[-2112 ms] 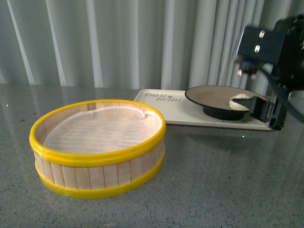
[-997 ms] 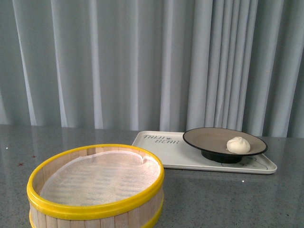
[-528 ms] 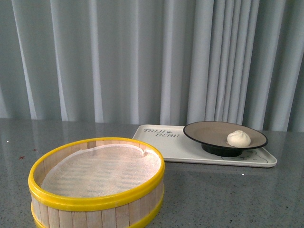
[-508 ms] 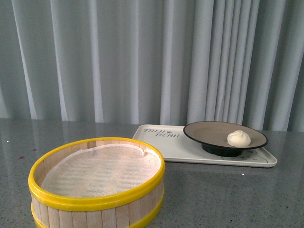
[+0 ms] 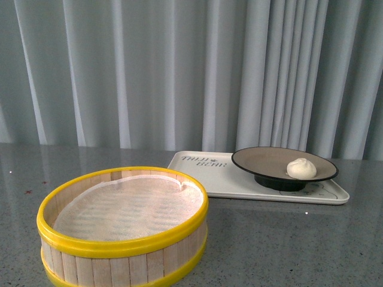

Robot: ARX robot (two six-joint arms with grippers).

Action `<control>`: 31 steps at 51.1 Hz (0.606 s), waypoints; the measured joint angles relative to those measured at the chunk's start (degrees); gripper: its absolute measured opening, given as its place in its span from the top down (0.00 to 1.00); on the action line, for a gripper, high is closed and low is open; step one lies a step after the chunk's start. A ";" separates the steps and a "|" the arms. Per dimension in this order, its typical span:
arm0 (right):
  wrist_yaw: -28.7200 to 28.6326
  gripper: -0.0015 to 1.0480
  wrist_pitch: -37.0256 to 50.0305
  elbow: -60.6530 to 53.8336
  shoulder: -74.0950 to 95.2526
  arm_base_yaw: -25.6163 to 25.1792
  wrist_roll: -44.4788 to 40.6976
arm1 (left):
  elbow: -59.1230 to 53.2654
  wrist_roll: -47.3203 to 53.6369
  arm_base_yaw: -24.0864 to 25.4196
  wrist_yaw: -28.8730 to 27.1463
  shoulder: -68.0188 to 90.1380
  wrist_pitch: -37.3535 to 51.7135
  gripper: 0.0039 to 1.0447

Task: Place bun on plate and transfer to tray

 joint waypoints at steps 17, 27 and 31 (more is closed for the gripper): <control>-0.02 0.98 -6.84 0.00 -6.88 0.00 0.00 | 0.00 0.00 0.00 0.00 0.00 0.00 0.06; -0.13 0.98 -17.51 0.04 -16.68 0.00 0.00 | 0.00 0.00 0.00 -0.02 0.02 0.00 0.06; -0.13 0.98 -17.62 0.04 -17.42 0.00 0.00 | 0.00 0.00 0.00 0.00 0.00 0.00 0.06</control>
